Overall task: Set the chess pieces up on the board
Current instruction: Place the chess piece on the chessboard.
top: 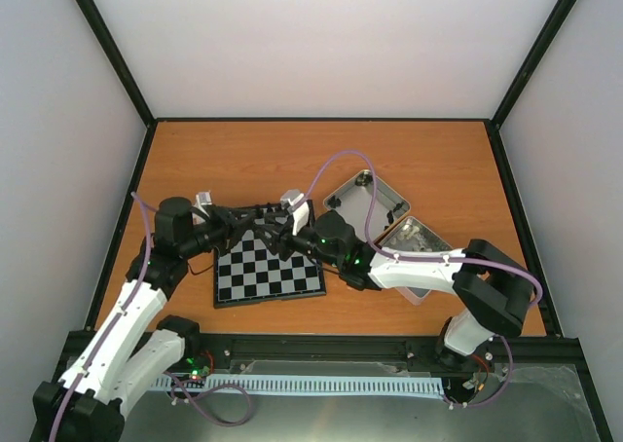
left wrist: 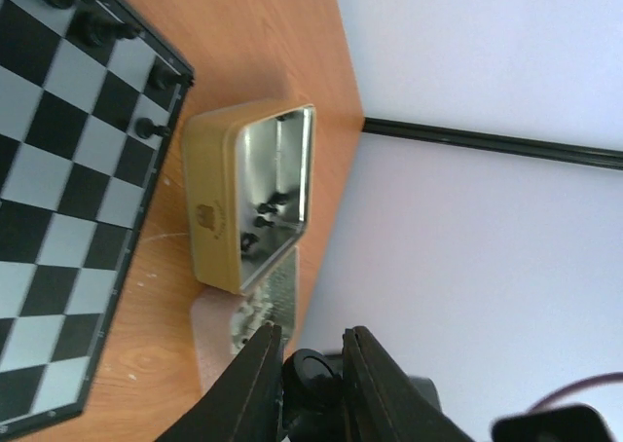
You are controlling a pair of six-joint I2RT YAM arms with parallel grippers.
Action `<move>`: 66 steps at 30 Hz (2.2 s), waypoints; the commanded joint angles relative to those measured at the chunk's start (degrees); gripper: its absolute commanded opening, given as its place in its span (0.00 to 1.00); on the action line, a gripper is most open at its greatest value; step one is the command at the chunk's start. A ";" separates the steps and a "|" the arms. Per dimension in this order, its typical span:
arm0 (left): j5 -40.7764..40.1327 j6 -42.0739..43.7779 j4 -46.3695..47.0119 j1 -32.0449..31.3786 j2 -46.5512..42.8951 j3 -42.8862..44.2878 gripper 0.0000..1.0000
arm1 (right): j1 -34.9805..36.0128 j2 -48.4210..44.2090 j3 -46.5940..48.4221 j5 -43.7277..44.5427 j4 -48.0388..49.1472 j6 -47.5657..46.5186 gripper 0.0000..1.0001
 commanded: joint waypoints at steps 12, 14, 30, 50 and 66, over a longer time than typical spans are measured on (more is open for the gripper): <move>4.27 -14.39 8.35 0.33 -4.66 -2.09 0.18 | 0.42 3.72 0.40 -1.66 10.80 1.31 0.36; 4.44 -14.71 8.75 0.33 -4.59 -2.08 0.19 | 0.40 4.29 0.12 -2.04 11.21 2.22 0.33; 4.51 -14.77 8.43 0.33 -5.08 -2.69 0.20 | 0.44 3.74 -0.27 0.74 11.41 5.31 0.07; -14.74 5.74 -6.26 0.33 -5.13 2.66 0.56 | -2.42 -3.54 8.53 -6.53 -31.21 7.26 0.03; -24.84 47.68 -10.19 0.33 5.52 10.06 0.64 | -12.16 22.27 47.53 -5.93 -93.59 -0.91 0.03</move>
